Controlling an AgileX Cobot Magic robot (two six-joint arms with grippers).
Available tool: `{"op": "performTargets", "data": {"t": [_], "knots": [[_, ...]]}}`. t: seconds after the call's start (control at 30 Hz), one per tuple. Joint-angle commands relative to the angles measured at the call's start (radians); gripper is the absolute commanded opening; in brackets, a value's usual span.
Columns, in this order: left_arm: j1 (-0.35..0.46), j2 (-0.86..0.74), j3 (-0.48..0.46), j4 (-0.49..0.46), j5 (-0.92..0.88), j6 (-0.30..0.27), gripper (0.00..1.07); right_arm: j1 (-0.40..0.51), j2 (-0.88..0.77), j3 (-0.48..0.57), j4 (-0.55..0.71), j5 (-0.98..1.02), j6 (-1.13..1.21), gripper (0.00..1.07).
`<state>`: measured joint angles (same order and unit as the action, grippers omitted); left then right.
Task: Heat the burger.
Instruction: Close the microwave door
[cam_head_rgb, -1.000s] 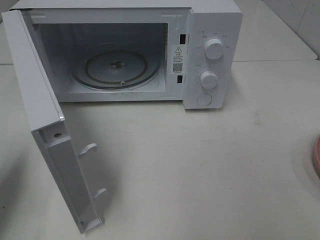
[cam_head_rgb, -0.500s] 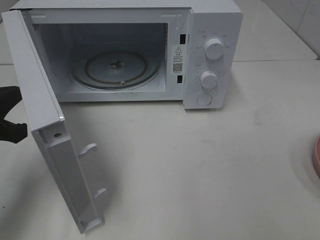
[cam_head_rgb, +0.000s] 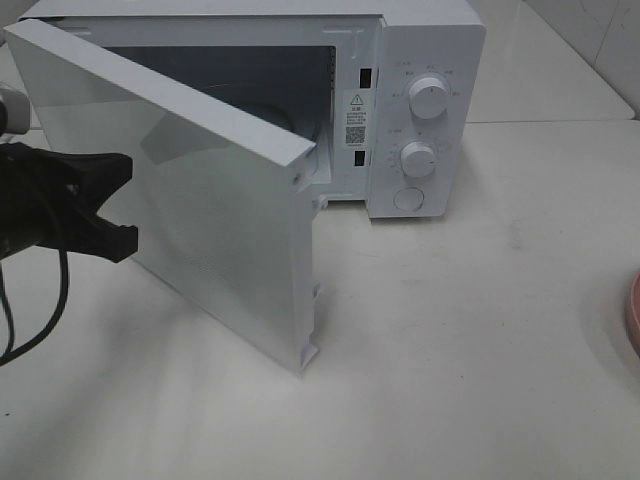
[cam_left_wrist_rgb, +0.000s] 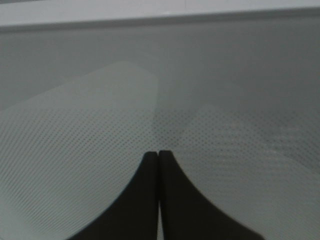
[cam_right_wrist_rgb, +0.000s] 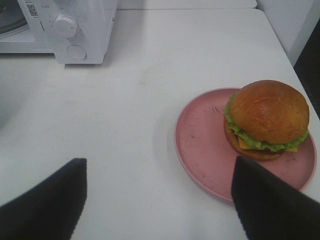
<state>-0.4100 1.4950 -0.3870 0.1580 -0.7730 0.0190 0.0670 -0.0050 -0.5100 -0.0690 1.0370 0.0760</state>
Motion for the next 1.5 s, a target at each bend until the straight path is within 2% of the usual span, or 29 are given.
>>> {"op": "performTargets", "data": {"t": [0.03, 0.33, 0.4, 0.43, 0.47, 0.5, 0.57, 0.6, 0.67, 0.77, 0.83, 0.87, 0.93, 1.03, 1.1, 1.2, 1.37, 1.5], "knots": [[-0.034, 0.044, -0.06, -0.067, -0.023, -0.005, 0.0, -0.008, -0.025, 0.004, 0.003, -0.004, -0.008, 0.76], [-0.101, 0.131, -0.167, -0.143, -0.024, 0.003, 0.0, -0.008, -0.025, 0.004, 0.003, -0.004, -0.008, 0.76], [-0.121, 0.168, -0.205, -0.208, -0.027, 0.023, 0.0, -0.008, -0.025, 0.004, 0.003, -0.004, -0.008, 0.76], [-0.121, 0.168, -0.205, -0.208, -0.027, 0.023, 0.0, -0.008, -0.025, 0.004, 0.003, -0.004, -0.008, 0.76], [-0.138, 0.191, -0.23, -0.259, -0.028, 0.042, 0.0, -0.008, -0.025, 0.004, 0.003, -0.004, -0.008, 0.76], [-0.138, 0.191, -0.23, -0.259, -0.028, 0.042, 0.0, -0.008, -0.025, 0.004, 0.003, -0.004, -0.008, 0.76], [-0.17, 0.224, -0.27, -0.338, -0.05, 0.087, 0.0, -0.008, -0.025, 0.004, 0.003, -0.004, -0.008, 0.76], [-0.17, 0.224, -0.27, -0.338, -0.05, 0.087, 0.0, -0.008, -0.025, 0.004, 0.003, -0.004, -0.008, 0.76], [-0.212, 0.266, -0.328, -0.461, -0.068, 0.164, 0.0, -0.008, -0.025, 0.004, 0.003, -0.004, -0.008, 0.76], [-0.223, 0.278, -0.344, -0.489, -0.068, 0.182, 0.0, -0.008, -0.025, 0.004, 0.003, -0.004, -0.008, 0.76], [-0.25, 0.311, -0.392, -0.551, -0.068, 0.21, 0.0, -0.008, -0.025, 0.004, 0.003, -0.004, -0.008, 0.76], [-0.25, 0.311, -0.392, -0.551, -0.068, 0.21, 0.0, -0.008, -0.025, 0.004, 0.003, -0.004, -0.008, 0.76], [-0.267, 0.348, -0.453, -0.597, -0.069, 0.241, 0.0, -0.008, -0.025, 0.004, 0.003, -0.004, -0.008, 0.76], [-0.27, 0.359, -0.464, -0.609, -0.069, 0.25, 0.0, -0.008, -0.025, 0.004, 0.003, -0.004, -0.008, 0.76], [-0.271, 0.393, -0.516, -0.663, -0.062, 0.262, 0.0, -0.008, -0.025, 0.004, 0.003, -0.004, -0.008, 0.76], [-0.271, 0.398, -0.527, -0.674, -0.06, 0.262, 0.0, -0.008, -0.025, 0.004, 0.003, -0.004, -0.008, 0.76], [-0.271, 0.444, -0.608, -0.711, -0.039, 0.319, 0.0, -0.008, -0.025, 0.004, 0.003, -0.004, -0.008, 0.76], [-0.271, 0.464, -0.639, -0.743, -0.034, 0.336, 0.0, -0.008, -0.025, 0.004, 0.003, -0.004, -0.008, 0.76]]}}
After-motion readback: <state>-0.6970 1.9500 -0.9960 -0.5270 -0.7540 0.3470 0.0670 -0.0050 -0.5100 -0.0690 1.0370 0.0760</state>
